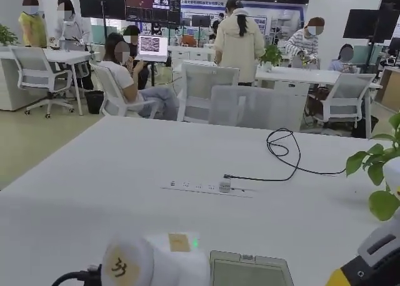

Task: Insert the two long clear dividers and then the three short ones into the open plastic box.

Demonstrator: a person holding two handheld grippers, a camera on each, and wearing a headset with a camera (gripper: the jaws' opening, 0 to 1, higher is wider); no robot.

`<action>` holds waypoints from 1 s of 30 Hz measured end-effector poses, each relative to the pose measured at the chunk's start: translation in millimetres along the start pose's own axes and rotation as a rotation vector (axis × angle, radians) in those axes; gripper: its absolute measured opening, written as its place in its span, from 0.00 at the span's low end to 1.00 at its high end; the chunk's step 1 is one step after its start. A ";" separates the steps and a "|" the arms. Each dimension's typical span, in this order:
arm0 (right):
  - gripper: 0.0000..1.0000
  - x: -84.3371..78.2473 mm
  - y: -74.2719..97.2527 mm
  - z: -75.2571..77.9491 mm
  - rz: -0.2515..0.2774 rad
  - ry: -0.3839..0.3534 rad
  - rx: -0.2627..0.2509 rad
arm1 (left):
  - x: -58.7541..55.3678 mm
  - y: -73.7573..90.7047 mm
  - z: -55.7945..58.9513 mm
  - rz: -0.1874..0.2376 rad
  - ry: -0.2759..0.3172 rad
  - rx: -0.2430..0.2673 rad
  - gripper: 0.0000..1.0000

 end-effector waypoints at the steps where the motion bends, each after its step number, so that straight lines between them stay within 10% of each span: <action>1: 0.12 0.7 -1.2 0.0 0.002 -0.004 0.008 | -0.3 0.0 0.0 -0.001 -0.003 0.000 0.00; 30: 0.03 -4.5 -16.2 -2.3 -0.014 0.002 0.080 | -5.6 6.4 6.6 0.051 -0.099 -0.013 0.00</action>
Point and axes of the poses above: the centre of the closed fingertips' face, and the gripper's own axes: y roughly backward along the fingers, z roughly to its right, x roughly out of its top, the point moved 4 cm from there along y, roughly backward along the fingers, and after that the axes turned 15 degrees about x, right-handed, at the moved point
